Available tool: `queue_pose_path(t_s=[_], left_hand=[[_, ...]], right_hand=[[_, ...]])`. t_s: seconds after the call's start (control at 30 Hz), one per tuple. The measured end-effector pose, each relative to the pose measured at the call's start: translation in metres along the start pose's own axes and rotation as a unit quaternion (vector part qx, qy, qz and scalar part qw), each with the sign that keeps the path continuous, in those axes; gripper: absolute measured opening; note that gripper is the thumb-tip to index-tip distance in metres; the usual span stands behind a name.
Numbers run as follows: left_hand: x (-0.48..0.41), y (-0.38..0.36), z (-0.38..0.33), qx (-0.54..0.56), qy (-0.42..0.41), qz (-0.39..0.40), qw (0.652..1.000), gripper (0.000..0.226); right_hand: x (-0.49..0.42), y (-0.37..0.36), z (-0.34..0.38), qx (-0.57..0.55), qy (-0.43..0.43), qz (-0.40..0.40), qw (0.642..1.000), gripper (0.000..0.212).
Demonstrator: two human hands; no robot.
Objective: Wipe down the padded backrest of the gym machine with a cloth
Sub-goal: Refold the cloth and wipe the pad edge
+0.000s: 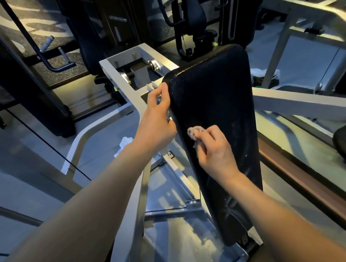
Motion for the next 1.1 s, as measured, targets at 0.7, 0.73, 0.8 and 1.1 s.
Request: queue_pose_path(t_s=[0.7, 0.73, 0.8, 1.1], left_hand=[[-0.006, 0.007, 0.027, 0.043, -0.021, 0.046, 0.998, 0.102], [-0.006, 0.009, 0.028, 0.04, -0.019, 0.046, 0.998, 0.101], [-0.006, 0.01, 0.029, 0.04, -0.021, 0.048, 0.998, 0.099], [-0.003, 0.009, 0.014, 0.035, -0.009, 0.058, 0.998, 0.092]], right_hand=[[-0.1, 0.035, 0.064, -0.003, 0.024, -0.096, 0.995, 0.033], [-0.108, 0.031, 0.069, 0.004, 0.026, -0.097, 0.995, 0.031], [-0.101, 0.016, 0.067, 0.028, 0.022, -0.096, 0.995, 0.026], [0.027, -0.006, 0.0, 0.069, -0.031, 0.081, 0.994, 0.031]])
Point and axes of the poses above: each hand's wrist, its own x-axis away from the middle knuckle, its own y-axis out of the back of the hand, z = x × y, the point moved 5 cm from there along -x, towards the middle knuckle, and after that the axes turned 7 degrees about -y, right-handed, at the moved point
